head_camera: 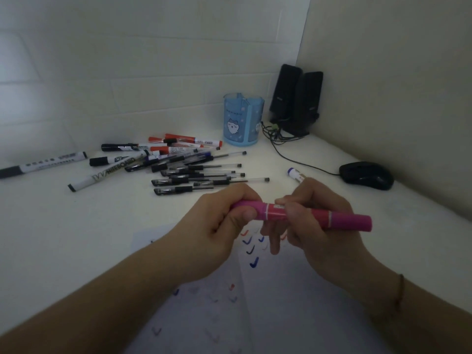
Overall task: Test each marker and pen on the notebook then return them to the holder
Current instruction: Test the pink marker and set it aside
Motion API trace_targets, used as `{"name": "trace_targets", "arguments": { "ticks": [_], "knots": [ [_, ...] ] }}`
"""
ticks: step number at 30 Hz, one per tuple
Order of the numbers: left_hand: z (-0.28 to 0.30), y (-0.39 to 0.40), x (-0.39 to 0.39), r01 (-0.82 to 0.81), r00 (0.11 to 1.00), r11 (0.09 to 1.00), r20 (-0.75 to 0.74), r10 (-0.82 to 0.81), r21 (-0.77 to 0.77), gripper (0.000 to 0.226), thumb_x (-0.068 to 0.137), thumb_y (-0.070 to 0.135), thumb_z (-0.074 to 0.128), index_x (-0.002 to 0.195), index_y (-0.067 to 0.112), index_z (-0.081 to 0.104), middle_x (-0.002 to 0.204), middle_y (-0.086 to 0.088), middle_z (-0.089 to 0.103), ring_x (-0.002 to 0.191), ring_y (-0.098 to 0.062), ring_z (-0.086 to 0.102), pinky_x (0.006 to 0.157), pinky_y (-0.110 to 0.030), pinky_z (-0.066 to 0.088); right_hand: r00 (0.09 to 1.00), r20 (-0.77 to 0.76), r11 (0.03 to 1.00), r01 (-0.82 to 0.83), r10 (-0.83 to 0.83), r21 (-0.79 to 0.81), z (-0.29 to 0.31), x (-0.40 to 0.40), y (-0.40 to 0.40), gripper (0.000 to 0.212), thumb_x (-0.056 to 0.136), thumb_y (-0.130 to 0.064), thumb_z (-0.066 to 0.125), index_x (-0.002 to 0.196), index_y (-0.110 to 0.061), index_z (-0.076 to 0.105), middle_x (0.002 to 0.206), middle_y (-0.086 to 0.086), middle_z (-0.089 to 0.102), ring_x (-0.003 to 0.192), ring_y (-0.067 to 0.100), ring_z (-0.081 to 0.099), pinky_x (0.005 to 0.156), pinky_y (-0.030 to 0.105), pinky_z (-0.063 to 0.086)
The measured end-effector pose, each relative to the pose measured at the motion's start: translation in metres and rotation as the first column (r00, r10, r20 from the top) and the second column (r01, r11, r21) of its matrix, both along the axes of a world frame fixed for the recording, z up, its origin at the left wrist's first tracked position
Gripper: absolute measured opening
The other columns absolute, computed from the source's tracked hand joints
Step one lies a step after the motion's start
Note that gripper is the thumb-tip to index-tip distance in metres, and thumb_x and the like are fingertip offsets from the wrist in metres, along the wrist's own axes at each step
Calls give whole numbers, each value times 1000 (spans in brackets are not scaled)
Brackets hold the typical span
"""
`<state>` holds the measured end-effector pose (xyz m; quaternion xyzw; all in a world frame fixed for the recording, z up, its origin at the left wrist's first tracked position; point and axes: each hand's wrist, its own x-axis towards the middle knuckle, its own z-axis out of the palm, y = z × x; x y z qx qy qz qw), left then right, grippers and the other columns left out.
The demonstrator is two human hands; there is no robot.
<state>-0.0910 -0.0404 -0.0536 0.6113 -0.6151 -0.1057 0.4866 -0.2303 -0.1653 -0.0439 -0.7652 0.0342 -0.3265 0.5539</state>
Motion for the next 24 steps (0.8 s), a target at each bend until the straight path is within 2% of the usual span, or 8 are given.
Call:
{"name": "trace_targets", "arguments": {
  "ticks": [5,7,10,13,15,19,22,24],
  "knots": [
    [-3,-6,11,-72,991,997,109,72,-3,26,95,42,39,100,25,58,76,15,56,65,-4,51,58,-13,36,990,-137,1000,-8,12,23,5,0,-8,15,78,-27,75,85,-21,63,57,2,63,45,17,55,45,24,43],
    [-1,-7,15,-132,982,991,130,134,-19,18,93,39,45,100,29,59,77,20,57,66,-1,52,58,-8,35,975,-200,982,-63,99,175,10,-4,-21,25,72,-30,76,93,-20,69,56,3,57,44,20,50,44,26,39],
    [1,-6,18,-193,980,981,37,194,-11,17,88,48,48,97,39,59,77,12,58,63,-6,52,57,-9,38,965,-84,884,-189,247,428,19,-12,-38,31,74,-31,68,96,-9,71,61,13,57,43,25,51,42,25,39],
    [3,-2,18,-169,982,986,-84,168,-8,21,82,49,54,92,34,64,74,11,58,63,-5,50,59,-17,41,972,-182,959,-100,152,267,16,-13,-40,16,89,-7,54,93,-5,70,64,19,63,47,29,57,41,28,44],
    [8,2,16,-116,977,993,-182,115,3,21,77,46,59,88,29,66,71,8,58,60,-2,48,57,-16,40,959,-256,984,-85,123,155,15,-12,-40,16,90,-3,54,87,-9,69,57,14,61,44,25,51,41,28,40],
    [8,6,5,-13,999,998,43,11,58,18,83,38,51,92,27,63,61,4,54,50,-6,44,51,-16,35,891,-433,980,-186,139,-68,25,-18,-33,4,89,-24,61,89,-25,65,46,-4,47,43,9,38,47,20,36],
    [8,5,-3,6,964,998,-267,9,55,20,90,40,42,92,28,58,50,1,44,42,-11,34,43,-21,31,841,-537,942,-228,64,-245,31,-20,-22,17,79,-47,57,95,-41,60,55,-6,60,47,8,46,50,18,41],
    [6,1,-7,-114,936,994,-335,106,-5,27,96,39,32,90,25,55,48,1,41,41,-9,33,41,-18,30,839,-543,905,-221,-12,-362,31,-18,-12,19,75,-54,56,94,-50,54,66,-14,66,53,6,56,54,13,44]
  ]
}}
